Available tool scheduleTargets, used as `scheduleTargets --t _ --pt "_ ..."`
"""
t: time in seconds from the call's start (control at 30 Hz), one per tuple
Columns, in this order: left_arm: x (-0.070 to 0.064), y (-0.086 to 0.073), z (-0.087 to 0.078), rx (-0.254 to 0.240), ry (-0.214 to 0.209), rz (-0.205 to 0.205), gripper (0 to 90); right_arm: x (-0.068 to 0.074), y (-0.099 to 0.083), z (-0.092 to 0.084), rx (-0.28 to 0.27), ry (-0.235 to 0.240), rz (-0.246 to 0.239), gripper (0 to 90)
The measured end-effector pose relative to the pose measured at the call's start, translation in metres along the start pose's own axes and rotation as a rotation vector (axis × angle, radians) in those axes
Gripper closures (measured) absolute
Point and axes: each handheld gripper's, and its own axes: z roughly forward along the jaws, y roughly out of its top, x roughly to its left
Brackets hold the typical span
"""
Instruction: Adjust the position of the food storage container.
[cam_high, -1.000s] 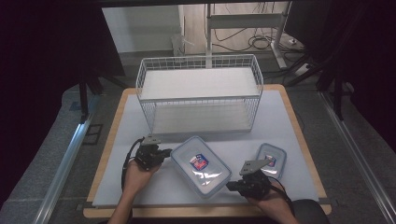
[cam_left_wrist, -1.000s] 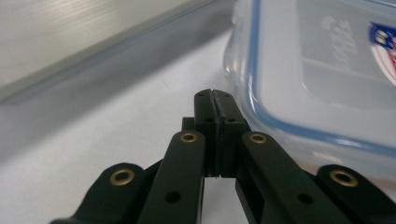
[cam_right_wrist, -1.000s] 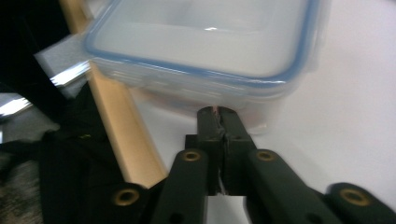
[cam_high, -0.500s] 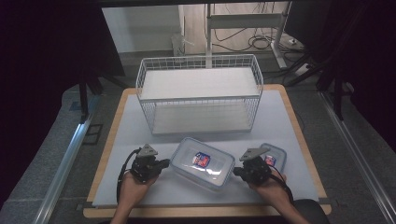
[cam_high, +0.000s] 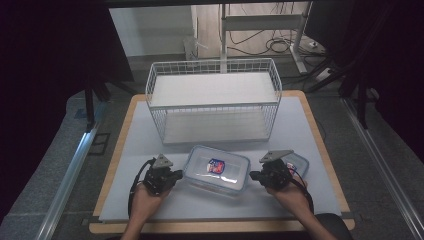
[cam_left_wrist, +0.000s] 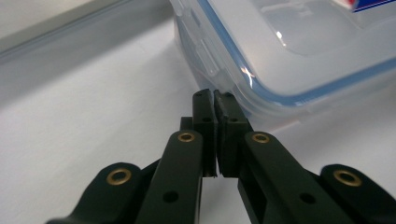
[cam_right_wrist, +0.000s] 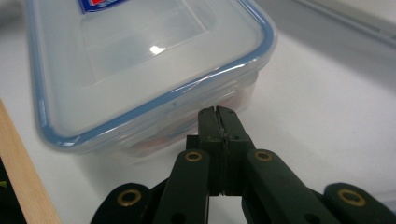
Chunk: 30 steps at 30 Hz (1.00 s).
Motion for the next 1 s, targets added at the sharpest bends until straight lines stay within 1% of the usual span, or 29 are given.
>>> scheduleTargets --t 0.07,0.1,0.13,0.17,0.2,0.23,0.27,0.3,0.33,0.4,0.47,0.5,0.57,0.6,0.63,0.67,0.73,0.77,0.8,0.87,0.9,0.93,1.0 --pt "-0.002 0.000 -0.001 -0.001 -0.022 0.002 89.7 -0.001 -0.002 0.002 0.008 -0.010 0.003 89.7" --pt "-0.005 0.000 -0.002 -0.006 -0.023 0.003 89.7 -0.002 -0.002 0.004 0.010 -0.017 0.002 89.8" --pt "-0.007 -0.002 -0.003 -0.002 -0.032 0.007 89.8 -0.004 -0.002 0.004 0.004 -0.022 0.014 89.8" --pt "-0.008 -0.003 -0.005 -0.005 -0.054 0.004 89.7 -0.008 -0.001 0.004 -0.003 -0.017 0.028 89.8" --pt "-0.011 -0.005 -0.005 -0.006 -0.074 0.001 89.7 -0.010 0.000 0.004 -0.002 -0.026 0.034 89.8" --pt "-0.014 -0.006 -0.005 -0.002 -0.073 0.005 89.7 -0.011 0.000 0.005 -0.002 -0.038 0.034 89.8" --pt "-0.017 -0.006 -0.006 0.006 -0.061 0.020 89.8 -0.013 0.000 0.006 0.004 -0.031 0.044 89.8" --pt "-0.018 -0.005 -0.007 0.012 -0.066 0.026 89.7 -0.013 0.001 0.006 -0.006 -0.022 0.047 89.8" --pt "-0.019 -0.006 -0.008 0.009 -0.072 0.029 89.6 -0.012 0.001 0.006 -0.008 -0.029 0.045 89.9" --pt "-0.021 -0.006 -0.009 0.010 -0.069 0.036 89.6 -0.012 0.003 0.007 -0.009 -0.041 0.040 89.8" --pt "-0.020 -0.006 -0.009 0.008 -0.069 0.035 88.8 -0.014 0.004 0.007 -0.019 -0.033 0.048 89.9" --pt "-0.019 -0.006 -0.009 0.002 -0.074 0.025 87.7 -0.015 0.005 0.008 -0.021 -0.034 0.050 89.9" --pt "-0.017 -0.007 -0.009 -0.001 -0.061 0.010 86.0 -0.014 0.005 0.008 -0.013 -0.043 0.036 89.8" --pt "-0.016 -0.007 -0.009 -0.007 -0.059 0.005 85.2 -0.014 0.004 0.008 -0.007 -0.056 0.022 89.8" --pt "-0.014 -0.007 -0.010 -0.009 -0.072 -0.003 84.2 -0.014 0.004 0.007 -0.011 -0.054 0.022 89.8" --pt "-0.012 -0.008 -0.010 -0.012 -0.079 -0.009 83.3 -0.014 0.003 0.007 -0.010 -0.062 0.017 89.8" --pt "-0.011 -0.009 -0.012 -0.015 -0.064 -0.010 82.9 -0.015 0.000 0.006 0.014 -0.120 -0.010 89.8" --pt "-0.010 -0.009 -0.013 -0.020 -0.063 -0.011 82.9 -0.017 -0.001 0.006 0.021 -0.123 -0.005 89.9" --pt "-0.009 -0.010 -0.015 -0.031 -0.064 -0.019 82.9 -0.019 -0.002 0.003 0.015 -0.118 0.006 89.9" --pt "-0.005 -0.010 -0.018 -0.046 -0.068 -0.036 83.0 -0.024 -0.006 -0.002 0.015 -0.141 0.012 89.9" --pt "-0.003 -0.011 -0.019 -0.050 -0.068 -0.042 83.0 -0.028 -0.008 -0.006 -0.003 -0.128 0.030 89.9" --pt "-0.002 -0.012 -0.020 -0.052 -0.069 -0.047 83.0 -0.030 -0.009 -0.008 -0.004 -0.127 0.040 90.0" --pt "0.000 -0.013 -0.021 -0.055 -0.068 -0.055 83.0 -0.031 -0.011 -0.011 0.010 -0.169 0.021 90.0"
